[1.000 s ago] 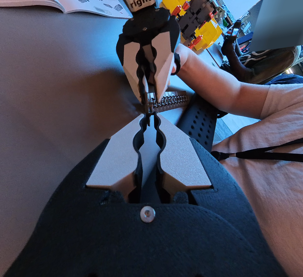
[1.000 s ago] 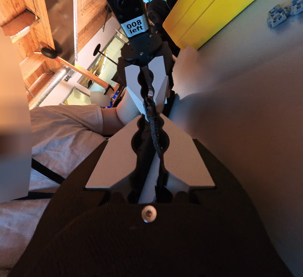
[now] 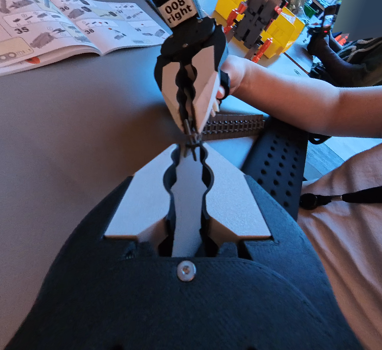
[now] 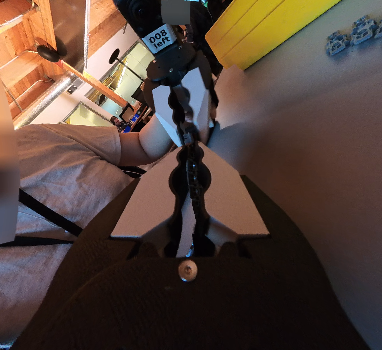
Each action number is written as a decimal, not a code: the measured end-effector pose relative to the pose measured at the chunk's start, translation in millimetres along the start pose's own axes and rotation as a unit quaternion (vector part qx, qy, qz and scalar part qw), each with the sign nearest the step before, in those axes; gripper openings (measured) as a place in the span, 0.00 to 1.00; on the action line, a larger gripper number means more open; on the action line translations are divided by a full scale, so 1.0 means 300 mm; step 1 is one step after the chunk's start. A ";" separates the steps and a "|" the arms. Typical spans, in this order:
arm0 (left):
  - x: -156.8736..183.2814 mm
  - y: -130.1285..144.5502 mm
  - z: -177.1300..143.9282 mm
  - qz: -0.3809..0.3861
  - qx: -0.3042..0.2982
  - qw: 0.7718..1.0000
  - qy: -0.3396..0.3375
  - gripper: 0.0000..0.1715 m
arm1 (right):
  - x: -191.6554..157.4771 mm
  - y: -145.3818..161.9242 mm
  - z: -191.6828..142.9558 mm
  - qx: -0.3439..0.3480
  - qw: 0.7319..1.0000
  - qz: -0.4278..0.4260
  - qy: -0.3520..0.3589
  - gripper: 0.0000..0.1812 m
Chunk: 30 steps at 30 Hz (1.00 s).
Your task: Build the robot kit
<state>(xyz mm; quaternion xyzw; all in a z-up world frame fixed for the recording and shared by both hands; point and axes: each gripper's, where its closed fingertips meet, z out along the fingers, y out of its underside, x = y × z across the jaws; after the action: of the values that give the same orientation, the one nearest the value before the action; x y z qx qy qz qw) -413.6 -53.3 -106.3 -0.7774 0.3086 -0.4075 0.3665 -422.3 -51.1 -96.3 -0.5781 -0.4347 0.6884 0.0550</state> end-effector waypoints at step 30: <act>0.020 -0.017 0.022 -0.037 0.006 0.998 0.046 0.05 | -0.016 -0.024 -0.020 0.024 0.999 -0.001 -0.022 0.02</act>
<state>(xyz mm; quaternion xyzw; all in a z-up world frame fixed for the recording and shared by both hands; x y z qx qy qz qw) -403.9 -53.2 -102.3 -0.7666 0.2939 -0.4574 0.3416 -418.7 -46.2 -87.8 -0.5609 -0.4201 0.7109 0.0598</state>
